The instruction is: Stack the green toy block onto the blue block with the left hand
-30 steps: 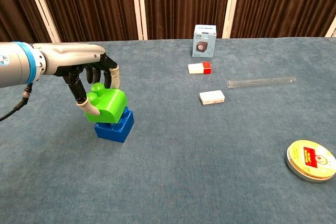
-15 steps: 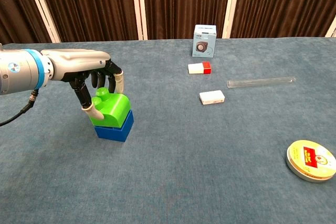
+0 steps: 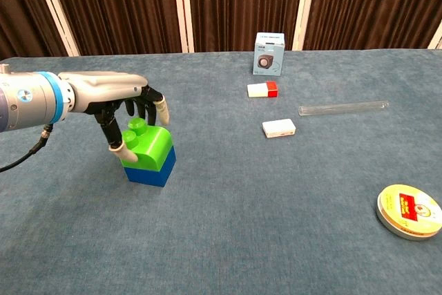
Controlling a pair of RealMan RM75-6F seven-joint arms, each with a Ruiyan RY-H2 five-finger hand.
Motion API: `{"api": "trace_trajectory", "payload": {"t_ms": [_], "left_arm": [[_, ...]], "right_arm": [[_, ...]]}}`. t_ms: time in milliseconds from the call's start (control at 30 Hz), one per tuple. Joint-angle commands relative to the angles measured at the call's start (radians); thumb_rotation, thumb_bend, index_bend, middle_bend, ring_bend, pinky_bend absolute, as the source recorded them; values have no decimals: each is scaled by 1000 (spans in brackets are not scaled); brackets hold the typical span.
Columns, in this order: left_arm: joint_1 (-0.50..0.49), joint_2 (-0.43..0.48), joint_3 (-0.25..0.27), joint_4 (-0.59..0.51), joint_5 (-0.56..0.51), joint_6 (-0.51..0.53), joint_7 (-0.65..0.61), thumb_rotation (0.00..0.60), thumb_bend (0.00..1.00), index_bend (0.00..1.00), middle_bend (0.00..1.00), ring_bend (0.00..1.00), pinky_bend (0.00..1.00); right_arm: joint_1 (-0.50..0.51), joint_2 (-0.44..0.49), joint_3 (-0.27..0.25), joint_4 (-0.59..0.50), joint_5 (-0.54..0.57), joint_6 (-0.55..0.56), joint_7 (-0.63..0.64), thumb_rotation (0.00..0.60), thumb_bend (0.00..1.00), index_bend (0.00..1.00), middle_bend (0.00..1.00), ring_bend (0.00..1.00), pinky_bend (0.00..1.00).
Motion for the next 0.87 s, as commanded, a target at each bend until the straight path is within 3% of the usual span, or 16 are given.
{"api": "trace_trajectory", "payload": {"t_ms": [33,333,533,700,867], "left_arm": [[4,14,-1,-18,5,0,-12,600,13,0,0,0,6],[84,126,-5,-163,120,163,-47,600,7,0,0,0,0],[230,256,25,-295,278,380,-119,600,7,0,0,0,0],[398,344,96,-340,419,571,-221,600,5,0,0,0,0],[572,391,191,-281,551,736,-333,600,2,0,0,0,0]], "right_arm": [[-1,1,0,-1,-2,1,1,600,0,0,0,0,0],[-5,10,-9,-15,-26,9,8,600,0,0,0,0,0],[-3,16,-11,-10,-40,5,37,600,0,0,0,0,0],[-2,14,-10,1,-47,6,57,600,0,0,0,0,0],[0,16,-21,7,-67,-2,73,600,0,0,0,0,0]]}}
